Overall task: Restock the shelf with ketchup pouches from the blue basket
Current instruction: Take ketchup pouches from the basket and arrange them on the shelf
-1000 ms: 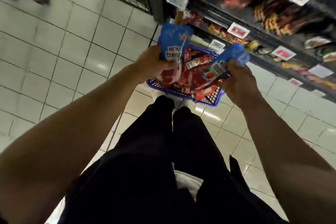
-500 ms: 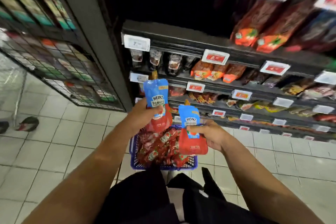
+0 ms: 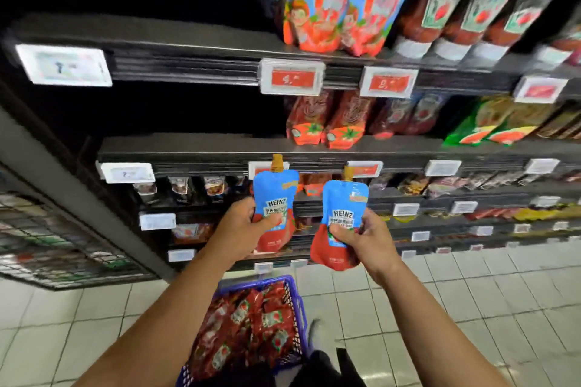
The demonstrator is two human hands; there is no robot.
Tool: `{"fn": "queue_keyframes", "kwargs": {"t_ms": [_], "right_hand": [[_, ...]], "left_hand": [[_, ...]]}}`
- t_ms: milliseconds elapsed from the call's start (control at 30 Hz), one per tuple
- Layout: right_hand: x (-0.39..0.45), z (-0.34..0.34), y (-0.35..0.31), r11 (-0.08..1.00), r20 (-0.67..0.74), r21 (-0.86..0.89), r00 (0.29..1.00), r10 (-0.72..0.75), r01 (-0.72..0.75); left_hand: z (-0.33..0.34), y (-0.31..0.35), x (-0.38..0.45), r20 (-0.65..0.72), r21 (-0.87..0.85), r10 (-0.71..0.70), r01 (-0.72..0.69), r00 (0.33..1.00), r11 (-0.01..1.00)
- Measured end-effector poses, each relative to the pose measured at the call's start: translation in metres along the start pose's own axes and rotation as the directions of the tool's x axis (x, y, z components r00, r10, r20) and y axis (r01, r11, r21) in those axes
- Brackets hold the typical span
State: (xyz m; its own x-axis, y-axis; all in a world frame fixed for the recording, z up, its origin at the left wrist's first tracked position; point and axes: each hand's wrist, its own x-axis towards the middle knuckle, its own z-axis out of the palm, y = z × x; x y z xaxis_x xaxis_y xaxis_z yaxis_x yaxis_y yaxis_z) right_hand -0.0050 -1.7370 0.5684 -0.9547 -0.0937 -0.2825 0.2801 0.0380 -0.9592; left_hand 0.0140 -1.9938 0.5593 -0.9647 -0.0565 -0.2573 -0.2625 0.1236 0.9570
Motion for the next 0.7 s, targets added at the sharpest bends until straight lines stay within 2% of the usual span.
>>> {"fn": "queue_keyframes", "kwargs": {"t_ms": [100,333,467,700], "right_hand": [[0.02,-0.043,-0.006,1.0,0.011,-0.018,1.0,-0.012,0.012],[0.072,-0.137,-0.044,0.995,0.105,-0.037,0.99,-0.093,0.097],[0.095,-0.178,-0.058,0.992,0.076,-0.026,0.99,-0.121,0.124],[0.139,-0.222,-0.089,0.98,0.028,-0.047,0.98,-0.195,0.196]], "left_hand": [[0.039,0.02,0.019,-0.006,0.031,0.035,-0.035,0.999,0.999],[0.12,0.068,0.059,-0.022,0.222,0.097,-0.09,0.995,0.971],[0.163,0.093,0.085,-0.068,0.281,0.148,-0.123,0.987,0.952],[0.209,0.139,0.132,-0.048,0.309,0.193,-0.169,0.98,0.936]]}}
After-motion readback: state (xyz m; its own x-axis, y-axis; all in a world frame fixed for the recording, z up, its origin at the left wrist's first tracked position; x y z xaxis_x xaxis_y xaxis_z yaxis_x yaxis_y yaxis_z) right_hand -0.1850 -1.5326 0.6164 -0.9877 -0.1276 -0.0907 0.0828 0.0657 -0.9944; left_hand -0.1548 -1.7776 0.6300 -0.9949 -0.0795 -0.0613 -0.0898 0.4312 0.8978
